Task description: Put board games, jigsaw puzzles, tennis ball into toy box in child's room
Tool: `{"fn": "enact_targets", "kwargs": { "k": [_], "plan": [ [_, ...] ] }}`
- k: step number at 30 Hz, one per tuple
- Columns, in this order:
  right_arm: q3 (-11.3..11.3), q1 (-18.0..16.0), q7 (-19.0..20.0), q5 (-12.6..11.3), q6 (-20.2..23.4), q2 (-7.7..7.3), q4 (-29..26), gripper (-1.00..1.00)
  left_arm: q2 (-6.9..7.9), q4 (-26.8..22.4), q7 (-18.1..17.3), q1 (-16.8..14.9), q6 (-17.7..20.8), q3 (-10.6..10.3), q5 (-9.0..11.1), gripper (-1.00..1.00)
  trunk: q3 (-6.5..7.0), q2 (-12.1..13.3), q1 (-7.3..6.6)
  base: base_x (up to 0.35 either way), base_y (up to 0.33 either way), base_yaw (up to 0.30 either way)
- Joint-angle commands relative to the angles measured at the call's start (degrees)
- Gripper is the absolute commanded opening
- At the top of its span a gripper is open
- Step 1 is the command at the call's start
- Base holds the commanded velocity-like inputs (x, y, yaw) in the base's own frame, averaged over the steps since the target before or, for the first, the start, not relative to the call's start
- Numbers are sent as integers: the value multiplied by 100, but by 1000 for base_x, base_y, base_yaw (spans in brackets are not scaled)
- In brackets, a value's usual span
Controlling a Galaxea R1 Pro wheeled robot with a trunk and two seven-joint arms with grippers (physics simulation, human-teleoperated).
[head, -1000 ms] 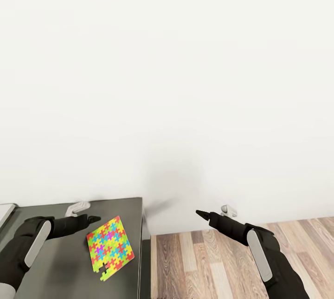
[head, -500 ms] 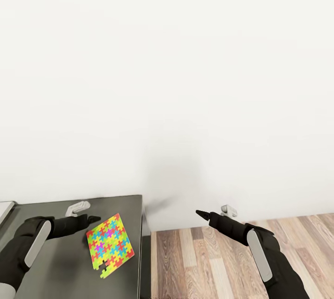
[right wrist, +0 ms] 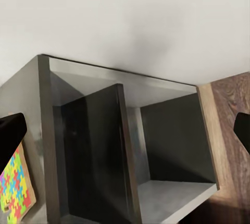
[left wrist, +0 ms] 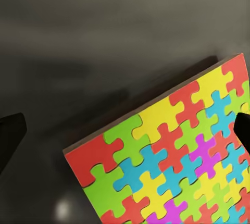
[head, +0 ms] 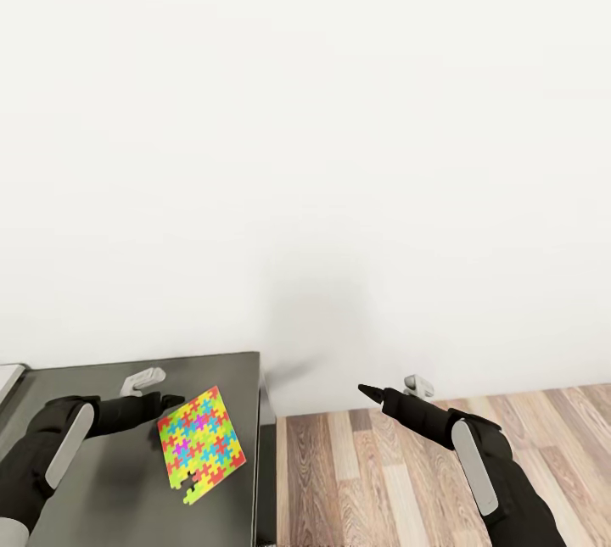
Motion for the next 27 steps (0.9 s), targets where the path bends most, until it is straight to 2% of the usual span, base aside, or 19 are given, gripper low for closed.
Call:
{"fn": "enact_targets", "kwargs": {
  "k": [1,17,27],
  "plan": [
    [-10,-4,17,-6,37,1,-3,100,0,-3,-28,-4,33,11,-12,100,-19,-11,3,0,0,0],
    [-10,-4,21,-9,30,1,-3,100,4,-12,-29,-4,32,-43,-12,100,-169,-11,3,0,-3,0],
    [-2,-4,41,-4,17,1,-6,100,8,-12,-29,-4,33,-101,-12,100,-262,-11,3,0,-109,0]
  ]
}}
